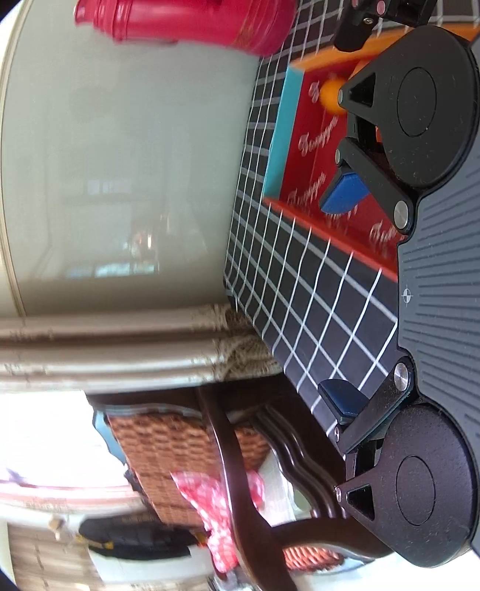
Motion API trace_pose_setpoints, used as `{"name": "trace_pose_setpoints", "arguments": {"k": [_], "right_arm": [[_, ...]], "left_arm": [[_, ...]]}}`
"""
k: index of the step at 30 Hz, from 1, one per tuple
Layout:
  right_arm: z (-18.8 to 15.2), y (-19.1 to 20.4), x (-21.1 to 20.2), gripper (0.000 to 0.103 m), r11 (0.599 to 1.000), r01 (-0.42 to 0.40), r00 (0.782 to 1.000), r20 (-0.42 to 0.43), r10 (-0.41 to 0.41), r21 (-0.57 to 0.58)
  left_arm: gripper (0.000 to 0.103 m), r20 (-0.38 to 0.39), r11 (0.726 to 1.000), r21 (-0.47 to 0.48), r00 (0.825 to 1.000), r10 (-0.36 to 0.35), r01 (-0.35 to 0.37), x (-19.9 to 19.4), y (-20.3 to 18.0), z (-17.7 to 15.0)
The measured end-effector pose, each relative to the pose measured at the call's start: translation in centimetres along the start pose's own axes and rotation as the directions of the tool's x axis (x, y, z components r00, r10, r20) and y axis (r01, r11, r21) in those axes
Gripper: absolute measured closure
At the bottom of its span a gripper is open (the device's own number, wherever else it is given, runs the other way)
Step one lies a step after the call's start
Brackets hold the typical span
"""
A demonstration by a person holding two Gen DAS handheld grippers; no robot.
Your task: Organize fruits
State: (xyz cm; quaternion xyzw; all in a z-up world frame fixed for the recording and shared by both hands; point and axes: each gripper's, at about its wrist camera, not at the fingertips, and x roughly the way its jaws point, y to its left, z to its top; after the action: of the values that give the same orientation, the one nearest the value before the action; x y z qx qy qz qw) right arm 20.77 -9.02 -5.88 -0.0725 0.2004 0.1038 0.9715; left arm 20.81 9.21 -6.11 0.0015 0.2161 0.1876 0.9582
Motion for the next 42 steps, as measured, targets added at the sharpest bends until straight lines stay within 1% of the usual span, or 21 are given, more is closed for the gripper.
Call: {"name": "trace_pose_setpoints", "arguments": {"k": [1, 2, 3, 5, 8, 11, 14, 17, 20, 24, 26, 32, 35, 42], "right_arm": [[-0.1, -0.1, -0.8, 0.016, 1.000, 0.016, 1.000, -0.006, -0.016, 0.009], [-0.3, -0.2, -1.8, 0.011, 0.999, 0.028, 1.000, -0.010, -0.028, 0.020], [-0.5, -0.3, -2.9, 0.006, 0.999, 0.040, 0.999, -0.015, -0.039, 0.030], [-0.8, -0.4, -5.1, 0.006, 0.997, 0.057, 0.998, -0.033, -0.056, 0.046], [-0.9, -0.4, -7.8, 0.006, 0.992, 0.078, 0.996, -0.059, -0.072, 0.101], [-1.3, -0.5, -10.2, 0.006, 0.983, 0.104, 0.992, -0.088, -0.091, 0.149], [-2.0, -0.5, -12.5, 0.006, 0.974, 0.142, 0.988, -0.083, -0.129, 0.175], [-2.7, -0.3, -14.0, 0.006, 0.969, 0.153, 0.986, -0.092, -0.137, 0.195], [-3.0, 0.2, -15.3, 0.006, 0.969, 0.171, 0.984, -0.090, -0.157, 0.181], [-2.9, 0.9, -16.4, 0.006, 0.971, 0.169, 0.984, -0.075, -0.158, 0.169], [-2.8, 0.9, -16.4, 0.006, 0.972, 0.167, 0.985, -0.070, -0.157, 0.164], [-2.6, 0.7, -16.5, 0.006, 0.968, 0.166, 0.986, -0.064, -0.156, 0.187], [-2.7, 0.8, -16.5, 0.006, 0.969, 0.167, 0.985, -0.065, -0.157, 0.181], [-2.5, 0.8, -16.5, 0.006, 0.968, 0.166, 0.986, -0.060, -0.157, 0.187]], "left_arm": [[0.007, -0.004, 1.000, 0.010, 1.000, -0.023, 0.023, -0.8, 0.0, 0.2], [0.007, 0.000, 0.999, 0.012, 0.999, -0.042, 0.042, -1.8, 0.0, 0.2], [0.004, 0.008, 0.998, 0.017, 0.998, -0.058, 0.058, -3.0, 0.1, 0.2], [0.000, 0.017, 0.996, 0.034, 0.997, -0.081, 0.080, -5.6, 0.4, 0.0], [0.000, 0.022, 0.992, 0.056, 0.993, -0.118, 0.117, -9.5, 1.0, -0.3], [0.000, 0.007, 0.989, 0.069, 0.992, -0.129, 0.128, -12.6, 1.7, -0.7], [0.000, -0.003, 0.989, 0.066, 0.991, -0.133, 0.133, -14.9, 2.6, -1.4], [0.000, -0.003, 0.989, 0.070, 0.991, -0.130, 0.130, -16.8, 3.4, -2.2], [0.000, 0.005, 0.989, 0.066, 0.991, -0.133, 0.133, -18.5, 4.1, -2.8], [0.000, 0.012, 0.988, 0.069, 0.990, -0.138, 0.136, -19.6, 4.8, -3.1], [0.000, 0.007, 0.987, 0.070, 0.989, -0.147, 0.146, -19.6, 5.0, -3.0], [0.000, 0.005, 0.988, 0.061, 0.990, -0.142, 0.142, -19.5, 5.0, -2.8], [0.000, 0.008, 0.988, 0.062, 0.990, -0.140, 0.139, -19.6, 5.0, -2.9], [0.000, 0.005, 0.987, 0.081, 0.990, -0.141, 0.140, -19.6, 4.5, -2.8]]}}
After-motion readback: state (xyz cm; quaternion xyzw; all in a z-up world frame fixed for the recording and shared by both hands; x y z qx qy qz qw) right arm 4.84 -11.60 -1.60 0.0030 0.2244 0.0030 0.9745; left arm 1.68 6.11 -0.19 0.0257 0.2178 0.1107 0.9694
